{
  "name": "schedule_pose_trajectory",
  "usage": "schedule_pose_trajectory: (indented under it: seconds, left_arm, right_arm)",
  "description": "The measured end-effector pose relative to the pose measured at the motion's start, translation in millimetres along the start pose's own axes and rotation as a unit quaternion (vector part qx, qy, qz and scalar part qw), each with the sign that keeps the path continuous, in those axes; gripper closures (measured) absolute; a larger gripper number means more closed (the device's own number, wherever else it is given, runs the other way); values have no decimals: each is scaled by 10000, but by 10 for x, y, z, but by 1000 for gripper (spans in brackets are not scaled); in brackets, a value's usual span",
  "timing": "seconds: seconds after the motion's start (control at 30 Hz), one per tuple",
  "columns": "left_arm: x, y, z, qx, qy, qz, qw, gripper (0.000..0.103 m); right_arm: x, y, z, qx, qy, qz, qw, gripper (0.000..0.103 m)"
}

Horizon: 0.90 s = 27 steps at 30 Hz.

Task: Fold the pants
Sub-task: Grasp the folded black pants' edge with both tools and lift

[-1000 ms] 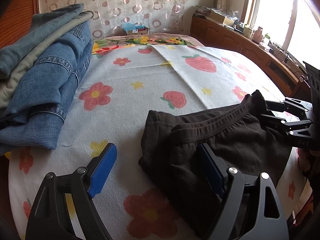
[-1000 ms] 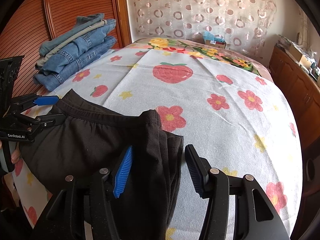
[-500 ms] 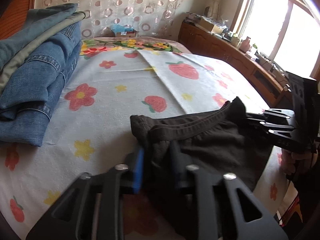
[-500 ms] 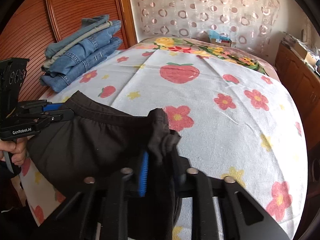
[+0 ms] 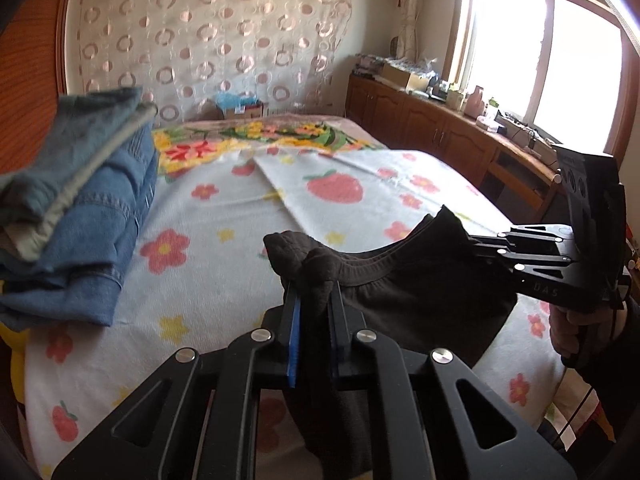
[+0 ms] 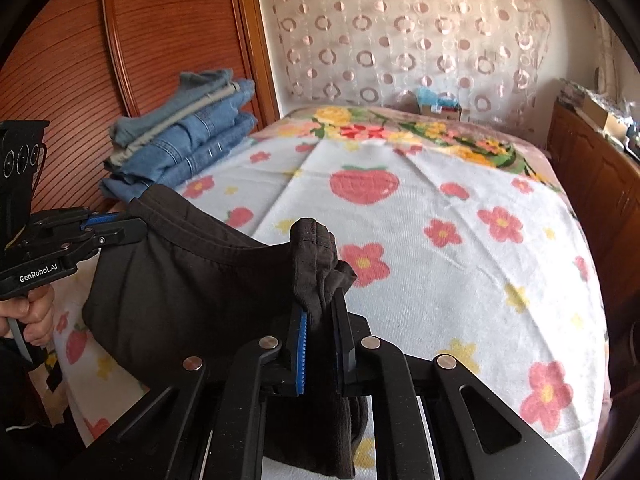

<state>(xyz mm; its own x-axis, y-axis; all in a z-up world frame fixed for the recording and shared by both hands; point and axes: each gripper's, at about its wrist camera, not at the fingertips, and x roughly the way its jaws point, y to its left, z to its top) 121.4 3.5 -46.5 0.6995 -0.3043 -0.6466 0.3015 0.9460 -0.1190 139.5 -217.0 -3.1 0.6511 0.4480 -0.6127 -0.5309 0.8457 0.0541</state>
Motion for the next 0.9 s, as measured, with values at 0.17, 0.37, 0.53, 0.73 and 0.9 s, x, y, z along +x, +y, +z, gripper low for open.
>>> schedule_pose_trajectory:
  seconds: [0.17,0.37,0.53,0.73,0.9]
  left_arm:
    - [-115,-80,92,125,-167,31,9998,91]
    - [-242,-132,217,197,-357,48,9992,91]
    - [-404,-199,336,306,-559,89,9979,91]
    - [-606,-254,467,412,-764,116,9962,91]
    - [-809,-323,590,535,-939,161,9940,91]
  right_arm:
    - [-144,21,20,-67,-225,-48,9997,93]
    - [-306,55,59,-108,-490,-99,9987,93]
    - [-466,94,136,-210,-693,-137,9973,94]
    - [-693,151,238,-324,-972,-185,9946,93]
    - [-900,204,249,-412,-1179,-229,9919,93]
